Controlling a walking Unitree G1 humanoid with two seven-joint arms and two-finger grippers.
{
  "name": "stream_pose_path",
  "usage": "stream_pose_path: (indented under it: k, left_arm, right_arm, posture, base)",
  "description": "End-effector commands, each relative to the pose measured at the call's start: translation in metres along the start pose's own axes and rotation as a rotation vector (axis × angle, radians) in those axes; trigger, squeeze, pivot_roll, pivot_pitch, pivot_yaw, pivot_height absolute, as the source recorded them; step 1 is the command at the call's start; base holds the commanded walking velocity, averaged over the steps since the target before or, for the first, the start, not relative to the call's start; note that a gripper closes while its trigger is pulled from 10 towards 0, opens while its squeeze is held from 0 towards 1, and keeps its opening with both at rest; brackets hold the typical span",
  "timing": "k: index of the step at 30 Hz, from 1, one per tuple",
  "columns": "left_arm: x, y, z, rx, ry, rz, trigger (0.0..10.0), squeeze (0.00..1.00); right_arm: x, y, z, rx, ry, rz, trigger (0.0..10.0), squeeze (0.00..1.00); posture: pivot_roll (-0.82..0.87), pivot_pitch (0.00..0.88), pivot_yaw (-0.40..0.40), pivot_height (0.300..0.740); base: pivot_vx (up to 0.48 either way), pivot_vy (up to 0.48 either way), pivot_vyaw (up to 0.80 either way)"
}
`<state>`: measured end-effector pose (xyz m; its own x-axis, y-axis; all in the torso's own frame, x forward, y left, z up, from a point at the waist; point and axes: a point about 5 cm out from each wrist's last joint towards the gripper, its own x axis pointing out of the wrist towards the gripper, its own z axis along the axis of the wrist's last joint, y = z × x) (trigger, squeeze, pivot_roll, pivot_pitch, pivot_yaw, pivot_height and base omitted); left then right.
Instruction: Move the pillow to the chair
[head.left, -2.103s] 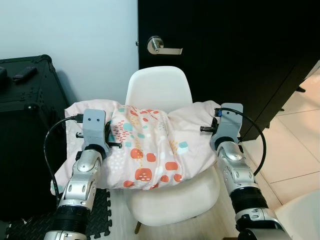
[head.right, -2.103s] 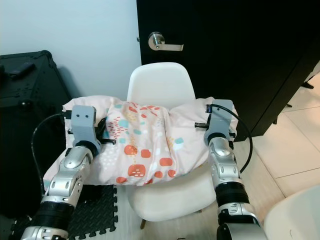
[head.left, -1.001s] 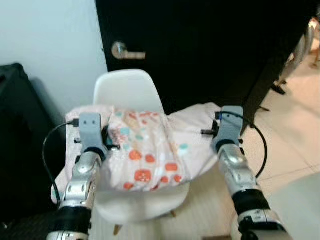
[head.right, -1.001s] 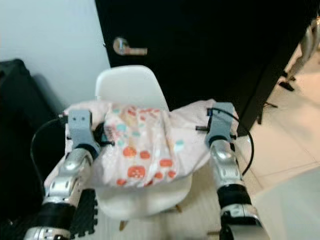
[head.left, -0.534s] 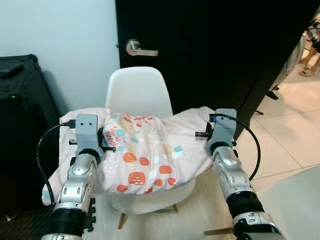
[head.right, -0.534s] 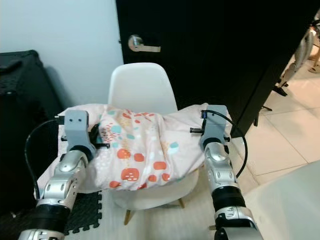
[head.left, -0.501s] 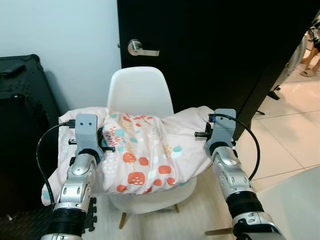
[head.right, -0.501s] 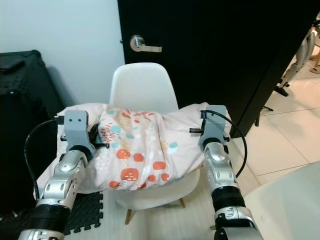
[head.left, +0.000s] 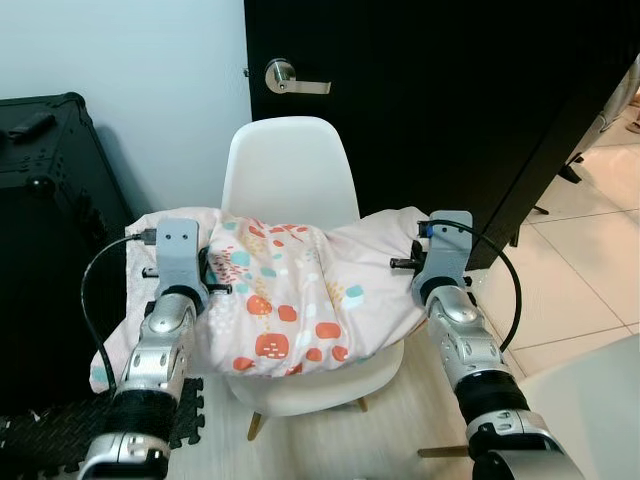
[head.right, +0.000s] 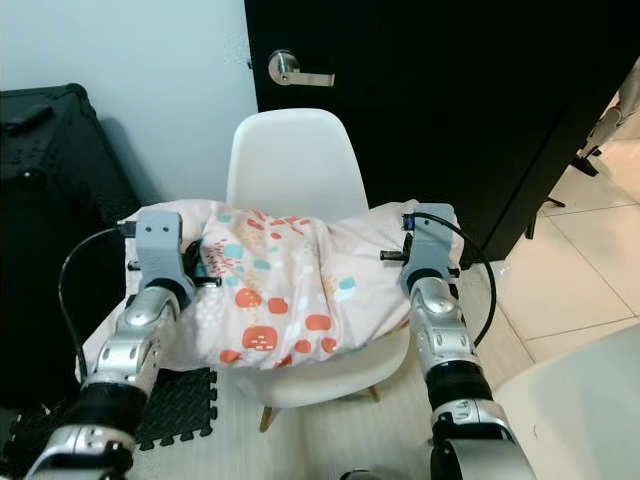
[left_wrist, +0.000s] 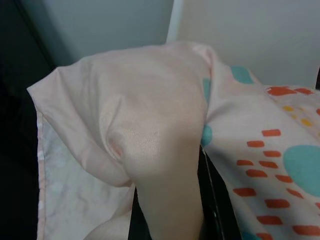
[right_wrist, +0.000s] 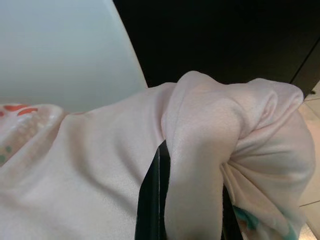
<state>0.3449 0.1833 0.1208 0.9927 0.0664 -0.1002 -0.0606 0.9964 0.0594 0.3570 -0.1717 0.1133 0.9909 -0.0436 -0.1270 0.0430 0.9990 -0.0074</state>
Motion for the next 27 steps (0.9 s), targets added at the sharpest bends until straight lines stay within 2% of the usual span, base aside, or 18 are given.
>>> stream_pose_path:
  k: [1,14,20,27]
  left_arm:
    - [0.003,-0.001,0.009,0.022,-0.052,-0.009,10.0,0.0]
    - [0.009,-0.018,0.009,0.043,-0.067,-0.052,10.0,0.0]
    - [0.009,-0.018,0.006,0.052,-0.07,-0.041,10.0,0.0]
    - [0.01,-0.009,0.005,0.079,-0.084,0.013,10.0,0.0]
  right_arm:
    - [0.004,0.004,0.011,0.002,-0.04,0.027,10.0,0.0]
    - [0.012,-0.002,0.015,-0.011,-0.031,0.025,10.0,0.0]
    - [0.014,-0.003,0.015,-0.023,-0.024,0.029,10.0,0.0]
    - [0.016,0.002,0.012,-0.046,-0.004,0.066,10.0,0.0]
  posture:
    - [-0.02,0.095,-0.038,0.675]
    - [-0.02,0.109,-0.044,0.63]
    - [-0.03,0.104,-0.05,0.615]
    - [-0.03,0.095,-0.057,0.615]
  base:
    - [0.0,0.0,0.0]
    - [0.0,0.0,0.0]
    - [0.0,0.0,0.0]
    - [0.0,0.0,0.0]
